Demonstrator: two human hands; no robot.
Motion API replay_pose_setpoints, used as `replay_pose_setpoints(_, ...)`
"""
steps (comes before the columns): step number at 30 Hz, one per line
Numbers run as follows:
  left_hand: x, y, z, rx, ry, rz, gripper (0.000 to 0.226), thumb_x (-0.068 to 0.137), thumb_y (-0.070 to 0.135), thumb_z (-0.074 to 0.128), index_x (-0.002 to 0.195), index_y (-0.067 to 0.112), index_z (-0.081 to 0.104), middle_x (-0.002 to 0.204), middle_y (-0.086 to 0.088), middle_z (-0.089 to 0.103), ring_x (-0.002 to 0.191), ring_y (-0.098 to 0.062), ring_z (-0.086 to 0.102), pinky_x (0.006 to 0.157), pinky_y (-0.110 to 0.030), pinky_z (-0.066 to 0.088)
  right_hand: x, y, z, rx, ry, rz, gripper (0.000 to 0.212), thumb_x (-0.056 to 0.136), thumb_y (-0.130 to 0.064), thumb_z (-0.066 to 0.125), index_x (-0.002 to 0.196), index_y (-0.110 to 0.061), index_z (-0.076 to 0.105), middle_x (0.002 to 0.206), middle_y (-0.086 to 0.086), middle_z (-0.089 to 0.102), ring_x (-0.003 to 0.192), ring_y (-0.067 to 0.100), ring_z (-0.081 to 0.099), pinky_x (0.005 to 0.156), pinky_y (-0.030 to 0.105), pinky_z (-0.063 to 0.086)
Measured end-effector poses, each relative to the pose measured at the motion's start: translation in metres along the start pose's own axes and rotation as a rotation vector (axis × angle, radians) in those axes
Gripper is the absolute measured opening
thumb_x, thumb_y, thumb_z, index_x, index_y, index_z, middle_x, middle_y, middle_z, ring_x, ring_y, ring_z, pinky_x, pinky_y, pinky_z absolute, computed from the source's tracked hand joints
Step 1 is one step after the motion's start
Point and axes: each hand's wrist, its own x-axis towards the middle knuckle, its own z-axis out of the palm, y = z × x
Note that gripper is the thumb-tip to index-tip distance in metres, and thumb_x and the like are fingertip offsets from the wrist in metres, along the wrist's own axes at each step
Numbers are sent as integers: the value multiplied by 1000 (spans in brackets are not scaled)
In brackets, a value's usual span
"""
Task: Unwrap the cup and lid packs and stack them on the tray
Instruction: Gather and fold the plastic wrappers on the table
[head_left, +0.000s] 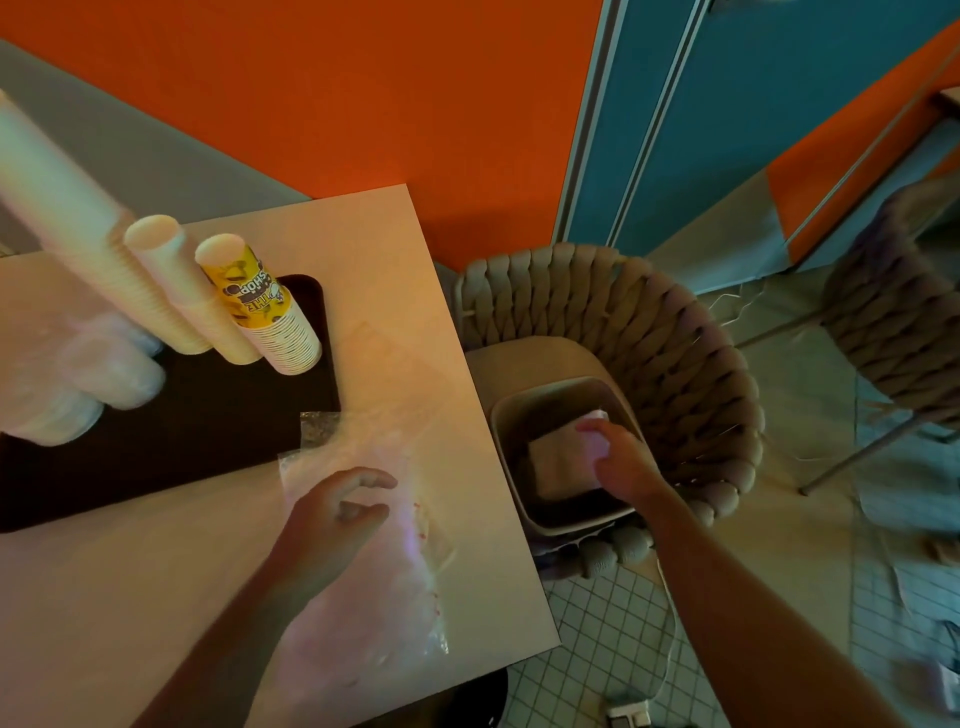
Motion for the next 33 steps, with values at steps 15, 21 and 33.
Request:
replay_pose_setpoints(15,-15,-46,-43,113,314,-269,23,88,10,66,109,18,67,112,-3,64,95,-23,62,71,-30,47,-8,-99,39,-23,42,-178,34,95,-10,57,127,-17,65,117,7,69,108,28,66,92,35,51)
replay_pose_setpoints(21,-9,-48,-43,169,188,-243,49,91,12,65,138,17,55,128,-2,62,111,-23,62,94,-33,50,-1,-154,111,224,-110,-74,29,87,-17,71,114,-17,62,80,3,73,75,25,72,72,37,56)
replay_pose_setpoints(33,-8,-65,-54,36,105,-258,58,86,18,66,142,24,54,123,-2,69,105,-18,67,94,-36,55,16,-167,128,194,-57,-122,31,84,-25,80,55,-35,73,50,-16,60,57,11,53,66,31,44)
